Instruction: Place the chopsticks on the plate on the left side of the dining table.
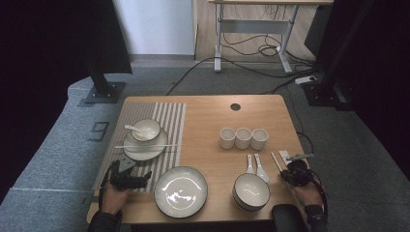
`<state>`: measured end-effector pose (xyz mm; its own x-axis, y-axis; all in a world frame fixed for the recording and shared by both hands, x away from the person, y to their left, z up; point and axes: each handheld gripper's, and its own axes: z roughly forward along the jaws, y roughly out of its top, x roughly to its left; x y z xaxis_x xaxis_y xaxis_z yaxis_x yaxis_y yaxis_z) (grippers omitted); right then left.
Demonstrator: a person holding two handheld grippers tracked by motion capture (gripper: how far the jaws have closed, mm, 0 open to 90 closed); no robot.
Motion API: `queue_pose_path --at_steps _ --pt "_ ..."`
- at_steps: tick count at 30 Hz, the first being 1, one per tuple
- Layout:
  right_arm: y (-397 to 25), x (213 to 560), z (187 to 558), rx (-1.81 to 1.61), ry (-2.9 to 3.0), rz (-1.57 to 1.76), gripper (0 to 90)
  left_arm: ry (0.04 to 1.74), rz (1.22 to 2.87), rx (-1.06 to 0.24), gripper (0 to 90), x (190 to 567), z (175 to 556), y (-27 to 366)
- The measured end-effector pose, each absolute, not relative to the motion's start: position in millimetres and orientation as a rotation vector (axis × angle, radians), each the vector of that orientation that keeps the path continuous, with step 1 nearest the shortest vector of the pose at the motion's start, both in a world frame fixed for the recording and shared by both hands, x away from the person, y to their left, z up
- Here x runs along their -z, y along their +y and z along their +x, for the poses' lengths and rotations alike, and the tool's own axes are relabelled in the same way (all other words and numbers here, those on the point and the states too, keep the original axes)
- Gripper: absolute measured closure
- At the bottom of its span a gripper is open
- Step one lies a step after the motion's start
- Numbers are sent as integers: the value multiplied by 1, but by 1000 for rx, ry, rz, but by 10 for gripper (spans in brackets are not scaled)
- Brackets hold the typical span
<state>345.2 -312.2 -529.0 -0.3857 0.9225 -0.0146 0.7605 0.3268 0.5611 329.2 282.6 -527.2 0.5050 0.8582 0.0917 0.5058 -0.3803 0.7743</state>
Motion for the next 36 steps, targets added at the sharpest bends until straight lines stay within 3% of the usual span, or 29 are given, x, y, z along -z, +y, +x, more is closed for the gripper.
queue_pose_path --at_steps 7,22,36 --pt "-303 528 344 -687 2303 1471 815 1112 2050 -648 5 527 329 283" --pt "-305 514 368 -517 2458 1575 519 1104 2051 -650 7 527 329 282" --pt "-286 506 394 -240 2637 1492 714 1100 2053 -653 9 527 328 282"
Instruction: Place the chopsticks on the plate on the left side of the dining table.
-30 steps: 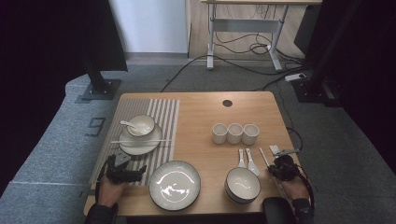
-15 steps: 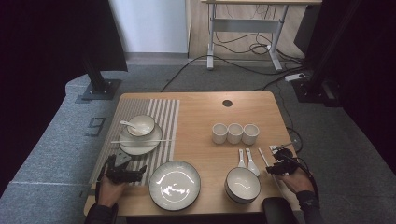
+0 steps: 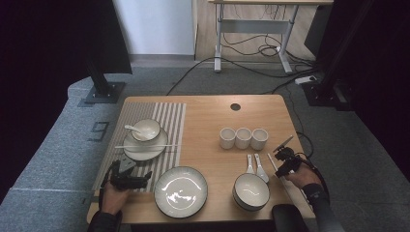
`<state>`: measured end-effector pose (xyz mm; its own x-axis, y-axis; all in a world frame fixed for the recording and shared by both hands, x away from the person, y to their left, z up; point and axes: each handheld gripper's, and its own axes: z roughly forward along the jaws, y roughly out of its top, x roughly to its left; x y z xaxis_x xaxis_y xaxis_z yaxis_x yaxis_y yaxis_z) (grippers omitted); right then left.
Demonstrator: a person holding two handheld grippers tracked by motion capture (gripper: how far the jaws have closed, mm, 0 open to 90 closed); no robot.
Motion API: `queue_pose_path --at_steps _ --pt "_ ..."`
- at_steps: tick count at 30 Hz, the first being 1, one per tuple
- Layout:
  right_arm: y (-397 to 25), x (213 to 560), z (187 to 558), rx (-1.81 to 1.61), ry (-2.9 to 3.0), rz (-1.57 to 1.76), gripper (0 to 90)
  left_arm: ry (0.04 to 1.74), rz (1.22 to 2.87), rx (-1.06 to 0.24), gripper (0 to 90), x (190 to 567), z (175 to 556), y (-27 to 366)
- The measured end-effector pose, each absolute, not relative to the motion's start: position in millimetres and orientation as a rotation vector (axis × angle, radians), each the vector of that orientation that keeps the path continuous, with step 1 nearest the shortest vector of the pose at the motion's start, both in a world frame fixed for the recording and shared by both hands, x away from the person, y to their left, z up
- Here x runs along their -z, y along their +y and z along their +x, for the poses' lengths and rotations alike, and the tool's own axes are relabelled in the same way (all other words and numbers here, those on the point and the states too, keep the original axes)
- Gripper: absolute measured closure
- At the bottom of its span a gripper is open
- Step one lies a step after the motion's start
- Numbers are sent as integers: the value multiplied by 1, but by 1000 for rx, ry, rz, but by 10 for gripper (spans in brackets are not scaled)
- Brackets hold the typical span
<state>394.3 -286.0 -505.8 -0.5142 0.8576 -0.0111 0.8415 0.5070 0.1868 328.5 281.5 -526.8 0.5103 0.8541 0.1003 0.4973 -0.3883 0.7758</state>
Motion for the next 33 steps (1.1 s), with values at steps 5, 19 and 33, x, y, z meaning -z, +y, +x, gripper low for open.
queue_pose_path --at_steps 5,19,33 --pt "-283 508 400 -196 2659 1503 768 1099 2055 -653 10 527 328 281" --pt "-282 511 407 -133 2709 1543 825 1096 2062 -654 11 527 328 281" --pt "-281 511 412 -89 2724 1578 848 1094 2066 -659 13 527 328 280"
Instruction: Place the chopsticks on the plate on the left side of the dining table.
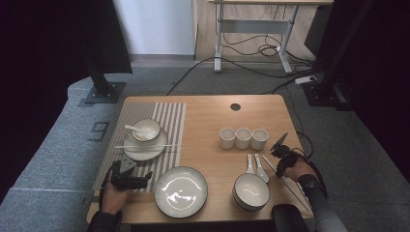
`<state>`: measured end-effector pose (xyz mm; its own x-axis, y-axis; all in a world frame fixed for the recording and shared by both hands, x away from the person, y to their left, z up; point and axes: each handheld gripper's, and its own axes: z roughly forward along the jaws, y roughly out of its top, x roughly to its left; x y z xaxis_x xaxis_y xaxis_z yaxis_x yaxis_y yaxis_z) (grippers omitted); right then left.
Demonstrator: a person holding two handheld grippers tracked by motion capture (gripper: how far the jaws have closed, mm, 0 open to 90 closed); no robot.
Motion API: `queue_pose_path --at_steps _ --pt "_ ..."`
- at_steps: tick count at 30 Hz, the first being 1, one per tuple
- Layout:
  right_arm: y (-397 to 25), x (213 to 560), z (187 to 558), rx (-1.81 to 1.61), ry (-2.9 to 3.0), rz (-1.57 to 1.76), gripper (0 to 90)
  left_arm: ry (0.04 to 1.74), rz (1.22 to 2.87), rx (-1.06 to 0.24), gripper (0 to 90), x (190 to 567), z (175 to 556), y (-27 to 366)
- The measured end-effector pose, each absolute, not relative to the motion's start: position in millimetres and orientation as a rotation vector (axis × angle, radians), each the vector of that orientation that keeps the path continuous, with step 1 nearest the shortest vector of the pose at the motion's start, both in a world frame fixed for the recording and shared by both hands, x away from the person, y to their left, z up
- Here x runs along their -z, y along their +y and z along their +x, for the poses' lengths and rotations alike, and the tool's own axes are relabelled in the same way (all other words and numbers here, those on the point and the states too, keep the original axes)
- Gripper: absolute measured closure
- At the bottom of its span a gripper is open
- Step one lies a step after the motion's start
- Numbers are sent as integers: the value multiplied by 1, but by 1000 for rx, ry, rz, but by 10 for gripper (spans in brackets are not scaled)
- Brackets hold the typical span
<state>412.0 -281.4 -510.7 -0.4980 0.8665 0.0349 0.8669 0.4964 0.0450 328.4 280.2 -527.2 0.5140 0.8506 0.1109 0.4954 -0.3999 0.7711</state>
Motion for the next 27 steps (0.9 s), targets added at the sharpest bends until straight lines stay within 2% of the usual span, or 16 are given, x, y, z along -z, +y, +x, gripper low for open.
queue_pose_path --at_steps 11,27 --pt "-284 508 410 116 -2697 -1622 850 1095 2062 -661 16 527 328 281" --pt "-278 477 402 180 -2746 -1617 850 1098 2040 -601 30 526 329 281"
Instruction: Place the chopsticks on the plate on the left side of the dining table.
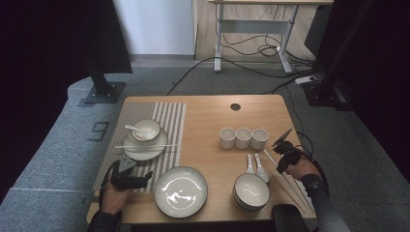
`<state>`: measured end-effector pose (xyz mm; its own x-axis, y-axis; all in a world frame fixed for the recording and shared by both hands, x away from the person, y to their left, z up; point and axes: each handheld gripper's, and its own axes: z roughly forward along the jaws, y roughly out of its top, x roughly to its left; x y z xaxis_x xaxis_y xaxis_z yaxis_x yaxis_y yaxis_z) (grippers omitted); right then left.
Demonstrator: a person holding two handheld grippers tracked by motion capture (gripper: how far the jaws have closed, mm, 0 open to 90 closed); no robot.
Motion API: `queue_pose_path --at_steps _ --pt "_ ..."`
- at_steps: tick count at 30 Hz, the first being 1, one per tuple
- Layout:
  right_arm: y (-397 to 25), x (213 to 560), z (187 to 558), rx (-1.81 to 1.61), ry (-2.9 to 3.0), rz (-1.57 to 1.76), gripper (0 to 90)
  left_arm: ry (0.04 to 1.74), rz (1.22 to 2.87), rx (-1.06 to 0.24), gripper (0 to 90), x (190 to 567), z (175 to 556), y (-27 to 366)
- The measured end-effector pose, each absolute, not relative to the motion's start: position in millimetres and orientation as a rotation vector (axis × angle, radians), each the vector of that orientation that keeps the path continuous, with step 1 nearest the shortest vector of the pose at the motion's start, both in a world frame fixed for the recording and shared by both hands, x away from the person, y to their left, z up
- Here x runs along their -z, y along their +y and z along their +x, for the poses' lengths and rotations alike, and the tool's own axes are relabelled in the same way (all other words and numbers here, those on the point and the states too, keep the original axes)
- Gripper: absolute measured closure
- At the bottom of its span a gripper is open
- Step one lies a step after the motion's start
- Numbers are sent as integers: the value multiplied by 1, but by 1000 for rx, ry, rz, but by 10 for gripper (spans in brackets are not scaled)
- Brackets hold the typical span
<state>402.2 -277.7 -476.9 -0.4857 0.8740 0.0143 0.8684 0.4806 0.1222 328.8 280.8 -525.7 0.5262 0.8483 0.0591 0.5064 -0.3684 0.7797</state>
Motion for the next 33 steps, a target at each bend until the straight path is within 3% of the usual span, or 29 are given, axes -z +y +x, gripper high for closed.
queue_pose_path --at_steps 33 --pt "-242 425 395 -240 2746 1280 850 935 2096 -434 0 503 332 259"
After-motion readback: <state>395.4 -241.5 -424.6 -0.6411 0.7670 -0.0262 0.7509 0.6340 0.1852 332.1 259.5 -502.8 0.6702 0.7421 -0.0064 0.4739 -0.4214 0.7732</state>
